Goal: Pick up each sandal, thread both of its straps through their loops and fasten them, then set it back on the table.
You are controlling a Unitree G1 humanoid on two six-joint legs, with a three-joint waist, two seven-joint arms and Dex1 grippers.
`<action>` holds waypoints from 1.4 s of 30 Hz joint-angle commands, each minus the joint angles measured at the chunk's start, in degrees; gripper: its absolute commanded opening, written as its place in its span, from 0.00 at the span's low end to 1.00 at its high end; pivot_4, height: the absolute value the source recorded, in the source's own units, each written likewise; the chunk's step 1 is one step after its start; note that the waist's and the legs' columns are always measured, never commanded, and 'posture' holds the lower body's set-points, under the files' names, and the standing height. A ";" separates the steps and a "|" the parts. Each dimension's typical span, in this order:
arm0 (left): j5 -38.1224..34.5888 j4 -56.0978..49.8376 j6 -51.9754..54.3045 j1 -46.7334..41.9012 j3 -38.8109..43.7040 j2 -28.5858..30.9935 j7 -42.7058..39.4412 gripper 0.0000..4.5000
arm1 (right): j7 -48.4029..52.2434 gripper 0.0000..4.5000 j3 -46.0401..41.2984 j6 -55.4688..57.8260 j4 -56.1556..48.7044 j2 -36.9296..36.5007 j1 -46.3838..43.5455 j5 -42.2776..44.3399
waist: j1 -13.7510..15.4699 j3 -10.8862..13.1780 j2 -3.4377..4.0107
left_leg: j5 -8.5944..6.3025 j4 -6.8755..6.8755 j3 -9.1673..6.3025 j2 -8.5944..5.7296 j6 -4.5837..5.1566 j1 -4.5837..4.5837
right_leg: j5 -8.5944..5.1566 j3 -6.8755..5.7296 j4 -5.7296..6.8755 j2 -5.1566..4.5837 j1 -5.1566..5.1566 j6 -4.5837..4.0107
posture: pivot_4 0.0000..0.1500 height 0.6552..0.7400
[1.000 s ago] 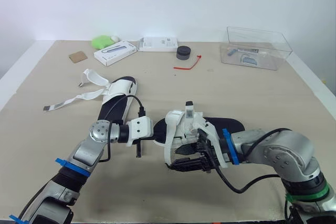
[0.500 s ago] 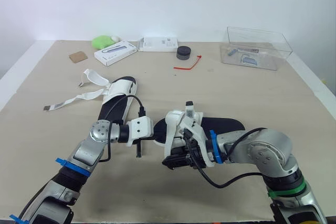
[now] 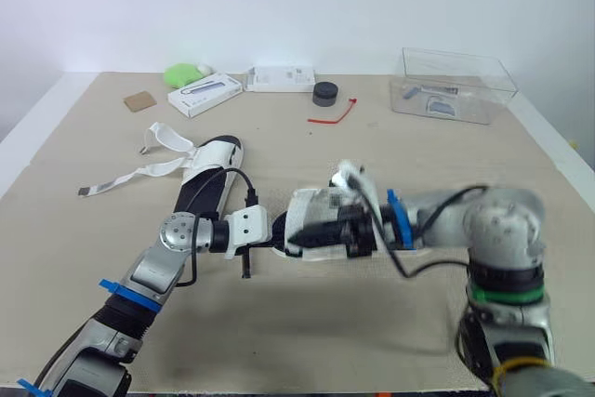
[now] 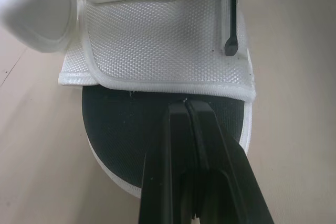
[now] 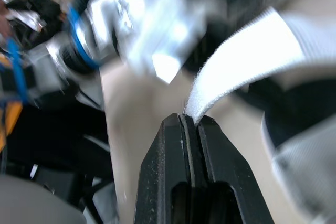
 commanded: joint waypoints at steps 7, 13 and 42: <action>2.89 3.47 0.95 1.30 -3.69 -0.66 -0.99 0.00 | 3.35 0.00 6.71 0.10 13.15 -4.79 -5.45 -5.55 | 0.17 -0.03 0.03 | -0.01 -0.01 -0.01 -0.22 0.00 -0.12 | -0.01 -0.06 -0.02 -0.29 -0.01 0.05 | 1.00 1.00; 2.91 2.94 1.08 1.90 -3.56 -0.37 -0.88 0.00 | 6.42 0.00 8.62 0.13 15.75 -6.47 -7.08 -5.67 | 0.16 -0.03 0.04 | -0.02 -0.01 -0.03 -0.27 0.01 -0.12 | -0.01 -0.18 -0.02 -0.42 -0.02 0.08 | 1.00 1.00; 2.95 2.55 1.04 2.47 -3.61 -0.06 -0.79 0.00 | 10.76 0.00 16.55 -1.05 12.84 -10.89 -4.40 -10.25 | 0.16 -0.05 0.06 | -0.05 -0.02 -0.07 -0.28 0.05 -0.14 | -0.02 -0.30 -0.06 -0.58 -0.01 0.07 | 1.00 1.00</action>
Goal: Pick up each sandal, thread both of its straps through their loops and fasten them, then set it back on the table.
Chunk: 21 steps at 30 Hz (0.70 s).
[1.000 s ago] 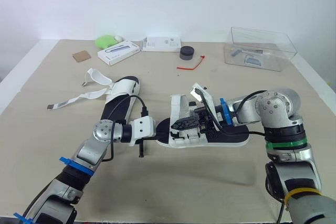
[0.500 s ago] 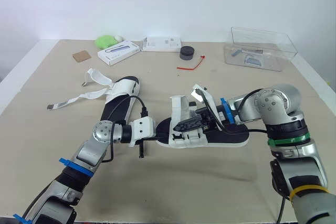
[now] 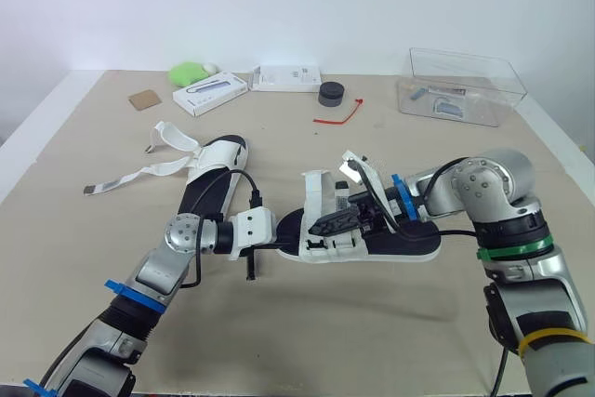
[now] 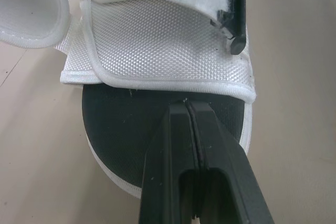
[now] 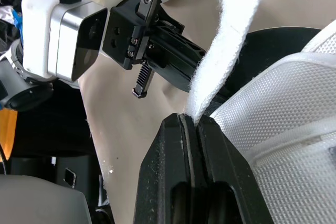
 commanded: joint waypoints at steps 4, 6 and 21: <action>2.91 2.54 1.37 2.40 -3.06 1.13 -1.08 0.00 | 0.63 0.00 3.95 -2.08 -2.63 -1.72 1.84 -3.75 | 0.00 -0.03 0.01 | -0.01 0.00 0.00 0.00 0.00 0.00 | -0.01 -0.01 -0.01 0.00 0.00 0.01 | 1.00 1.00; 2.91 2.49 1.42 2.42 -3.05 1.18 -1.11 0.00 | 1.26 0.00 5.03 -3.21 -3.22 -2.14 2.10 -4.66 | 0.00 -0.05 0.04 | -0.01 0.00 0.01 -0.01 0.00 -0.01 | -0.01 -0.01 -0.01 0.00 -0.01 0.01 | 1.00 1.00; 2.88 2.17 1.87 2.40 -3.08 1.21 -1.06 0.00 | 3.91 0.12 3.37 -2.83 -11.62 -2.74 3.11 -3.50 | 0.01 -0.05 0.05 | -0.03 -0.01 -0.02 0.00 0.01 -0.01 | -0.02 -0.03 -0.02 -0.08 -0.01 0.00 | 1.00 1.00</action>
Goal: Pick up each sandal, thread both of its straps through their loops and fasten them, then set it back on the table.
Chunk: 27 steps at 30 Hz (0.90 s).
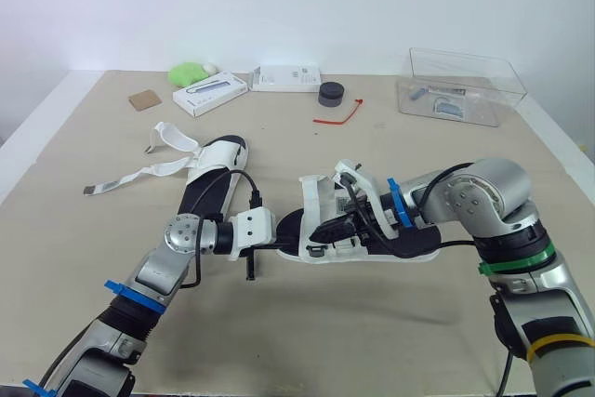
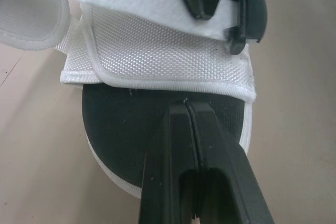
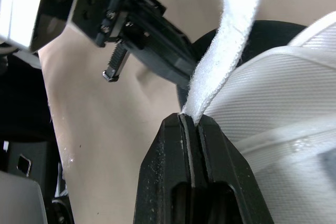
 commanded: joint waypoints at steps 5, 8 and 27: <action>2.97 2.61 1.71 2.01 -3.11 1.08 -1.08 0.00 | -0.33 0.46 -2.96 -1.88 -4.36 -0.35 1.83 -0.27 | 0.00 0.00 0.00 | -0.02 0.00 -0.02 0.00 0.00 -0.01 | -0.02 -0.02 -0.02 0.00 0.00 0.01 | 1.00 1.00; 3.03 2.95 1.54 1.77 -3.13 1.02 -1.10 0.00 | -0.44 0.46 -4.24 -2.14 -2.99 0.08 -0.27 -0.58 | 0.00 0.00 0.01 | -0.02 0.01 -0.01 0.00 -0.01 -0.01 | -0.02 -0.03 -0.01 0.02 0.01 0.01 | 1.00 1.00; 2.99 2.52 1.72 2.24 -2.98 0.89 -0.40 0.00 | -2.60 0.01 -5.32 -3.17 1.50 3.82 -1.68 -3.98 | 0.01 0.01 0.02 | -0.02 0.00 0.00 -0.04 0.00 -0.01 | -0.01 -0.07 0.00 -0.12 0.00 -0.01 | 1.00 1.00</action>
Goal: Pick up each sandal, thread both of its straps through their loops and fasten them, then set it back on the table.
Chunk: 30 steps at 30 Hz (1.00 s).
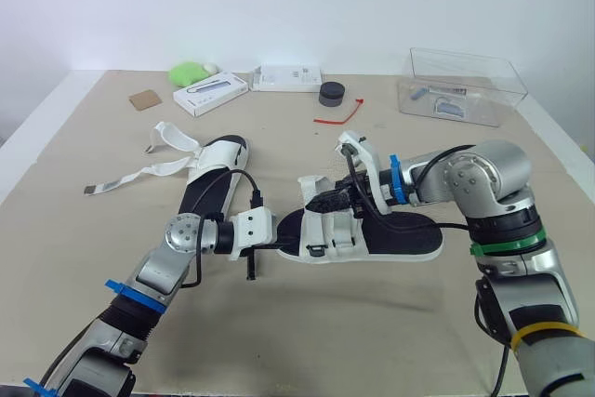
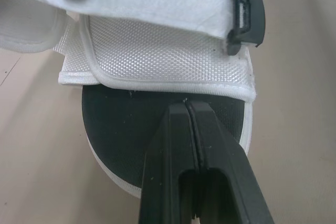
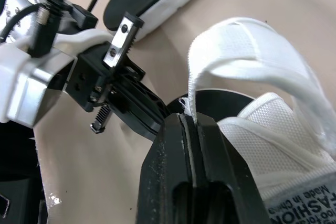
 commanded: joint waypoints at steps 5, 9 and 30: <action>2.97 1.92 1.87 2.98 -2.76 1.19 -0.32 0.00 | -2.66 0.01 -3.08 3.52 -15.40 0.03 9.17 2.91 | 0.03 -0.01 0.02 | -0.04 -0.03 -0.04 0.00 0.02 -0.03 | -0.03 -0.04 -0.01 -0.02 -0.01 0.01 | 1.00 1.00; 2.97 2.07 1.93 2.80 -2.86 1.21 -0.38 0.00 | -3.58 0.01 -3.27 2.58 -18.90 -0.26 11.33 2.23 | 0.02 -0.02 0.02 | -0.05 -0.03 -0.05 -0.01 0.02 -0.02 | -0.04 -0.08 -0.02 -0.01 0.01 0.01 | 1.00 1.00; 3.19 2.72 1.46 2.10 -3.46 0.84 -0.85 0.00 | -2.88 0.45 -6.08 -0.94 -16.53 0.70 8.34 3.27 | 0.02 -0.02 0.03 | -0.04 -0.01 -0.05 -0.02 0.02 -0.01 | -0.04 -0.06 0.00 0.15 0.01 0.01 | 1.00 1.00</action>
